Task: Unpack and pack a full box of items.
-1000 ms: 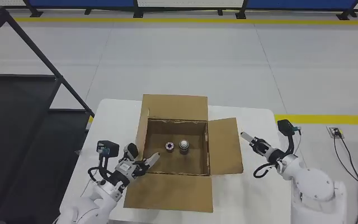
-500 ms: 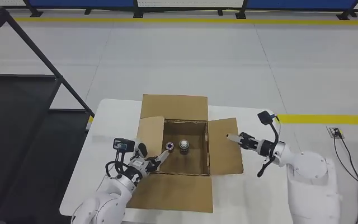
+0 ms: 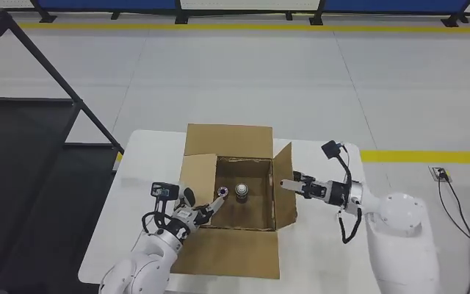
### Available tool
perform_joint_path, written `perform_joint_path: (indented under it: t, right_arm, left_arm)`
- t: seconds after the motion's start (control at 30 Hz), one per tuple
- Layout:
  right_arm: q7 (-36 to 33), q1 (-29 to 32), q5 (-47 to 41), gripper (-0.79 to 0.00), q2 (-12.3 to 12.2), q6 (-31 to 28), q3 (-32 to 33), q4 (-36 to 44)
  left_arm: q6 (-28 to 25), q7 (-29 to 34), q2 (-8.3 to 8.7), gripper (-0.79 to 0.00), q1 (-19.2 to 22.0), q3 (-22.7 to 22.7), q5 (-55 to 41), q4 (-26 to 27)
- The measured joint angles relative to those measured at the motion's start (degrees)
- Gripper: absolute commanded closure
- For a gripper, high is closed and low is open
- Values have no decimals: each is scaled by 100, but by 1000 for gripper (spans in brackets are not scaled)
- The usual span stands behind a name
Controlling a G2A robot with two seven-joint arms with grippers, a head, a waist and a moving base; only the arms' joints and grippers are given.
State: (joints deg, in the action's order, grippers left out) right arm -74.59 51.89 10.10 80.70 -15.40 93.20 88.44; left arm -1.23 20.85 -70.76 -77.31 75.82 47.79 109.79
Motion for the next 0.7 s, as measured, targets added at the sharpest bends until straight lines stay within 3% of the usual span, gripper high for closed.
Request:
perform_joint_path:
  t: [0.2, 0.33, 0.7]
  right_arm:
    - [602, -321, -591, -785, 28, 52, -427, -814]
    - [569, -727, -872, -785, 53, 185, -793, -1563]
    - [549, -755, -864, -785, 52, 206, -810, -1611]
  left_arm:
    - [-25, -67, -5, -785, -34, 36, -130, 26]
    - [-30, -73, -4, -785, -55, 77, -192, 27]
    - [-30, -73, -4, -785, -54, 75, -189, 27]
